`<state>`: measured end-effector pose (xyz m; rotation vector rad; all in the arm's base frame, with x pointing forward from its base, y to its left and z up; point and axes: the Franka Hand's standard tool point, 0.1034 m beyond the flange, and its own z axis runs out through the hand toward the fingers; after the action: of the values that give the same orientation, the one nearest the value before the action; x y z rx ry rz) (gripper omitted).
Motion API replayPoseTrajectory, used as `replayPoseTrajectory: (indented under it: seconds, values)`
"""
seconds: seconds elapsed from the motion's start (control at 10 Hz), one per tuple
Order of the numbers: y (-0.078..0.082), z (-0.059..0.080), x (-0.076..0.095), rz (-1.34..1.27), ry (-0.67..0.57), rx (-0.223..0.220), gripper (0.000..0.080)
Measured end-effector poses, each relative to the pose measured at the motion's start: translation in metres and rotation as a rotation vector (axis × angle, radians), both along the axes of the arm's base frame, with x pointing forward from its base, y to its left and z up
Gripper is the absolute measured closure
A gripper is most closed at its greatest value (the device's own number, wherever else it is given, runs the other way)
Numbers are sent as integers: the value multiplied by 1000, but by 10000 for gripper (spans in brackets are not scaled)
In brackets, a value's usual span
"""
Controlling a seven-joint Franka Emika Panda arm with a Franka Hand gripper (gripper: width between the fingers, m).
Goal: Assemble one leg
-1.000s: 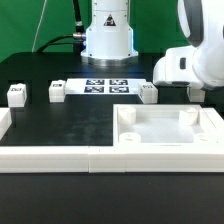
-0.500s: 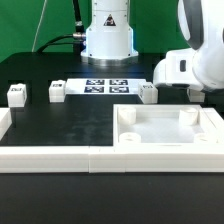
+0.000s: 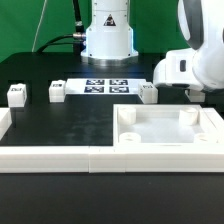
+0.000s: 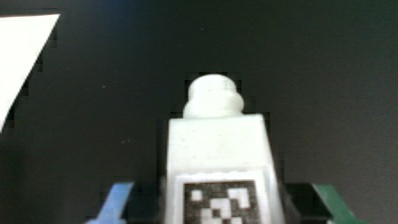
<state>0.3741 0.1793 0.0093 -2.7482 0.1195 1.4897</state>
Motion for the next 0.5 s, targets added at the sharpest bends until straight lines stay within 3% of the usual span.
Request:
replayPoseTrajectory:
  seconds: [0.3,0.5]
  values:
    - [-2,3,1,7,4,12,512]
    - [-16,38,13,11,2,40,512]
